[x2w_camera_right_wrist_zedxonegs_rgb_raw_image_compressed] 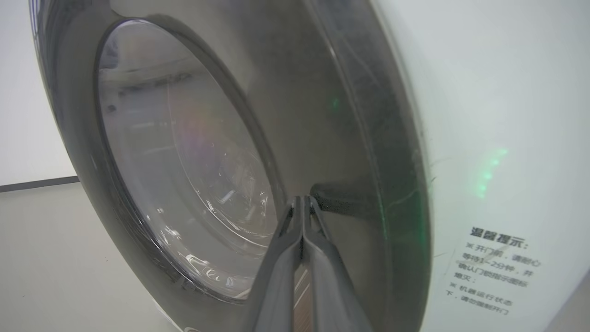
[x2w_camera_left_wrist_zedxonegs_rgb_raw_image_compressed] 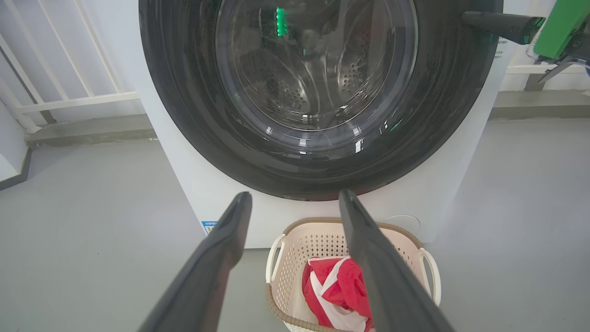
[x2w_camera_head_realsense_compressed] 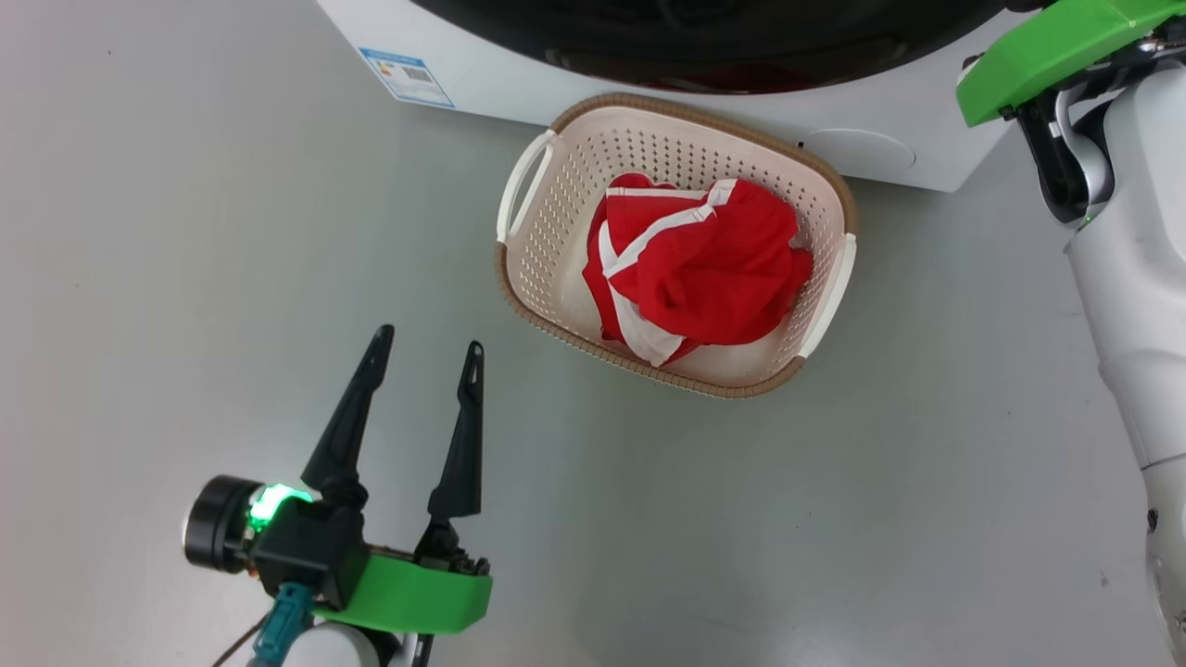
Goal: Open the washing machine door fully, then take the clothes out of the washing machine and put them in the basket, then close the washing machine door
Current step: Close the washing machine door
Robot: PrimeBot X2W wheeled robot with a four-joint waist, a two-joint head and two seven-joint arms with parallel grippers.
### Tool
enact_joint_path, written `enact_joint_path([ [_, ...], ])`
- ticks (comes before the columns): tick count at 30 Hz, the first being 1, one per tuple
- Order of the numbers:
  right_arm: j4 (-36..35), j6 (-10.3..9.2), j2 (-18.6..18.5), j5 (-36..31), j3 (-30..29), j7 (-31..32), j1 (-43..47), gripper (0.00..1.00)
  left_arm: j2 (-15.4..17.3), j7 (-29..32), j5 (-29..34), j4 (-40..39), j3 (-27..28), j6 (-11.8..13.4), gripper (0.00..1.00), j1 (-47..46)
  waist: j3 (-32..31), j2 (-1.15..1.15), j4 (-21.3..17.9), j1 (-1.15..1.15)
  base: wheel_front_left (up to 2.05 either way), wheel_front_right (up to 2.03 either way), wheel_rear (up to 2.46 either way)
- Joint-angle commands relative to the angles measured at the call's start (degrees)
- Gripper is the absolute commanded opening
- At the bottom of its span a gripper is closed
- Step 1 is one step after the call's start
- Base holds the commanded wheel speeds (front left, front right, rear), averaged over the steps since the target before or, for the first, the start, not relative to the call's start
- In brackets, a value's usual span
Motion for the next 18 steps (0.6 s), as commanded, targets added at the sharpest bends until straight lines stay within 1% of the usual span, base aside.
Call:
enact_joint_path([
  [1,-1.31,-0.49,0.64,-0.77,-0.7,-0.34,-2.23,0.0,0.54,-0.68,0.45,-1.52,1.54,0.16,1.0,-0.96,0.31,0.0,-0.11,0.0,0.0,0.0,0.0],
  [9,-1.44,-0.49,2.37,-2.11,-0.88,-0.34,-1.56,0.0,0.52,-0.68,0.2,-0.05,2.1,-0.19,1.0,-1.26,-0.48,0.0,-1.49,0.0,0.0,0.0,0.0],
  [13,-1.56,-0.49,3.05,-1.42,0.57,-0.34,-0.02,0.0,0.51,-0.68,-0.88,0.07,2.86,-0.91,1.0,-1.52,-1.85,0.0,-2.56,0.0,0.0,0.0,0.0],
  [14,-1.72,-0.49,3.11,-1.11,0.9,-0.34,0.46,0.03,0.5,-0.68,-1.37,-0.01,3.05,-1.06,1.0,-1.5,-2.26,0.0,-2.75,0.0,0.0,0.0,0.0],
  [18,-3.44,-0.49,3.09,0.47,1.99,-0.35,3.66,0.47,0.49,-0.68,-3.36,0.02,3.64,-1.45,1.0,-1.12,-3.89,0.0,-3.72,0.0,0.0,0.0,0.0],
])
